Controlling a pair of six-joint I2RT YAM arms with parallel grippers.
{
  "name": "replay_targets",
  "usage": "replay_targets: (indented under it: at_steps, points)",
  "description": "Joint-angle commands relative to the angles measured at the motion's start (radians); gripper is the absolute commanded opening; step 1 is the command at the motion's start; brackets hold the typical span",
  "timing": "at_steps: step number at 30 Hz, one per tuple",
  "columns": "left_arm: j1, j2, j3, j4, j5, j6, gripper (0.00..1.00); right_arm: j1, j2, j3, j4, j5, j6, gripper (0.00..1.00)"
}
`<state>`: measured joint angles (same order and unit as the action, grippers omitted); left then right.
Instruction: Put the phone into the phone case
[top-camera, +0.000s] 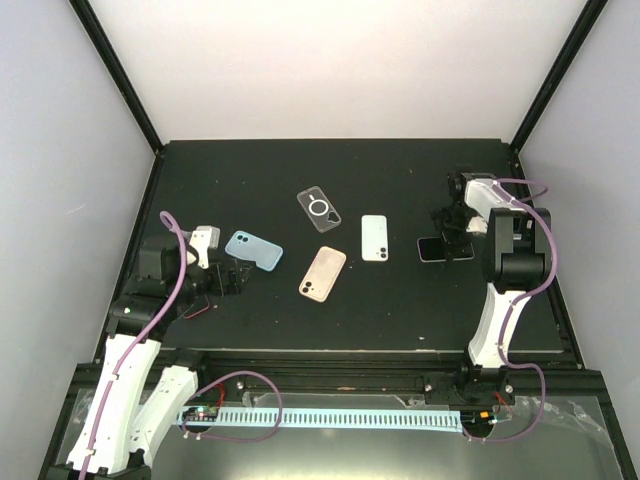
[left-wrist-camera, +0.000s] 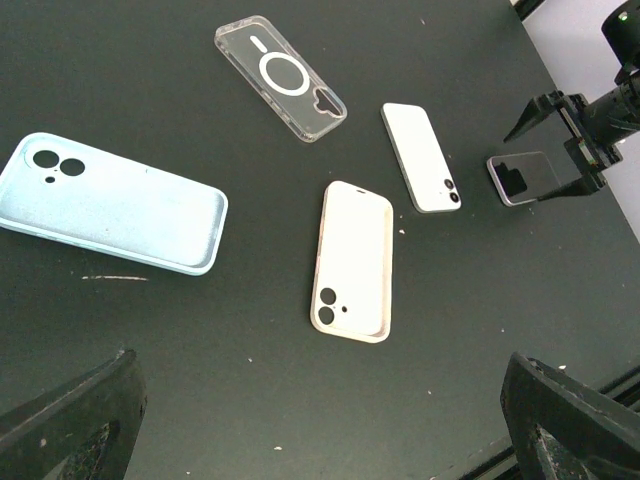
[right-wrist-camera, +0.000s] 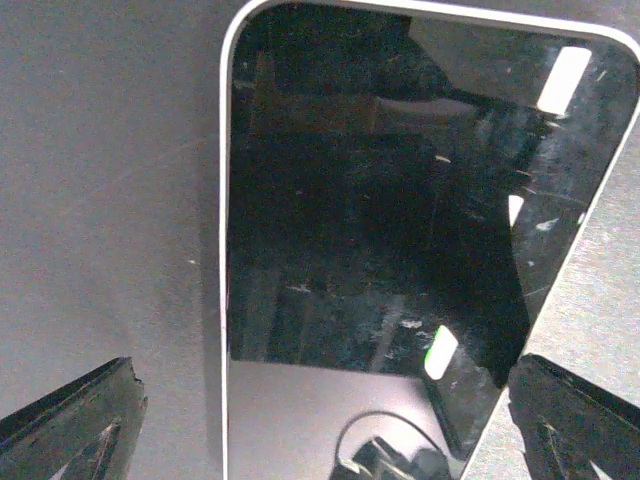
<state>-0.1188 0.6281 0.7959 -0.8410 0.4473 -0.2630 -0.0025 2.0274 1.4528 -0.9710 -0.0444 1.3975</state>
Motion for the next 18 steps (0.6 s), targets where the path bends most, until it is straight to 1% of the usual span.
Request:
replay_targets:
  at_steps: [1,9,18]
  points:
    - [0.001,-0.004,0.000,-0.006,-0.012,0.011,0.99,-0.005,0.012,0.027,-0.072,-0.001,0.029,1.00]
    - [0.002,-0.002,0.003,-0.009,-0.004,0.006,0.99,-0.010,-0.010,0.039,-0.116,-0.014,0.046,1.00]
    - [0.002,0.018,0.017,-0.011,0.023,-0.001,0.99,-0.014,-0.018,0.008,-0.100,-0.018,0.067,1.00]
